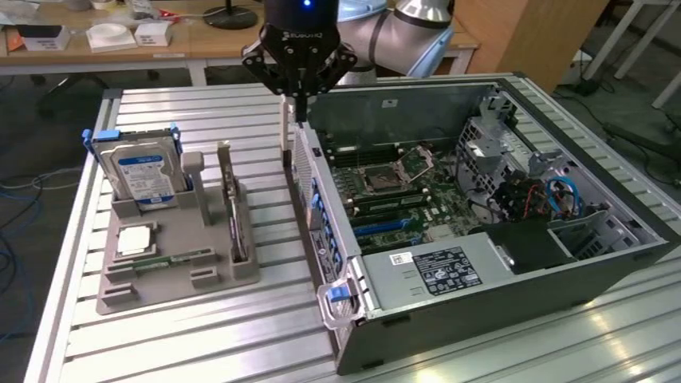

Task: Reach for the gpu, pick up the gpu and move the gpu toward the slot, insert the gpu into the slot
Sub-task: 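Reach for the gpu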

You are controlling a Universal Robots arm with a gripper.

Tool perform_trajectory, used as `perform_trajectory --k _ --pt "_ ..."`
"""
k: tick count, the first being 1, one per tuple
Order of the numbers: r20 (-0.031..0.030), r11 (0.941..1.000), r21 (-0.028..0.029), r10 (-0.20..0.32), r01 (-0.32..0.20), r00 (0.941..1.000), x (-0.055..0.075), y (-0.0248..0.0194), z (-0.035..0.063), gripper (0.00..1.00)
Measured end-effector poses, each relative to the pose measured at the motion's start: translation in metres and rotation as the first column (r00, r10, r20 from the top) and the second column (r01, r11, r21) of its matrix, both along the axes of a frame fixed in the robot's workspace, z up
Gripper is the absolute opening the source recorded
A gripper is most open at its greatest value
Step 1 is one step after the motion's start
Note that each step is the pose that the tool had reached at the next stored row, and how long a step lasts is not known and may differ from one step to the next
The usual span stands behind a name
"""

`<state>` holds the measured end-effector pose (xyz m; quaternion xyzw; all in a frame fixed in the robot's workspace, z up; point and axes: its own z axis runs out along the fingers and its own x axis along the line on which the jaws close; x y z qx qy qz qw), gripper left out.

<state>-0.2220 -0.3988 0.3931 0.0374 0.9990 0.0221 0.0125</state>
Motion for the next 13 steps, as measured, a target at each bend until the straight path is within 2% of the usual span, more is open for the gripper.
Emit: perform_trajectory --k 13 --pt "0.0 1.0 0.0 0.0 0.0 1.0 -0.043 0.0 0.0 0.1"
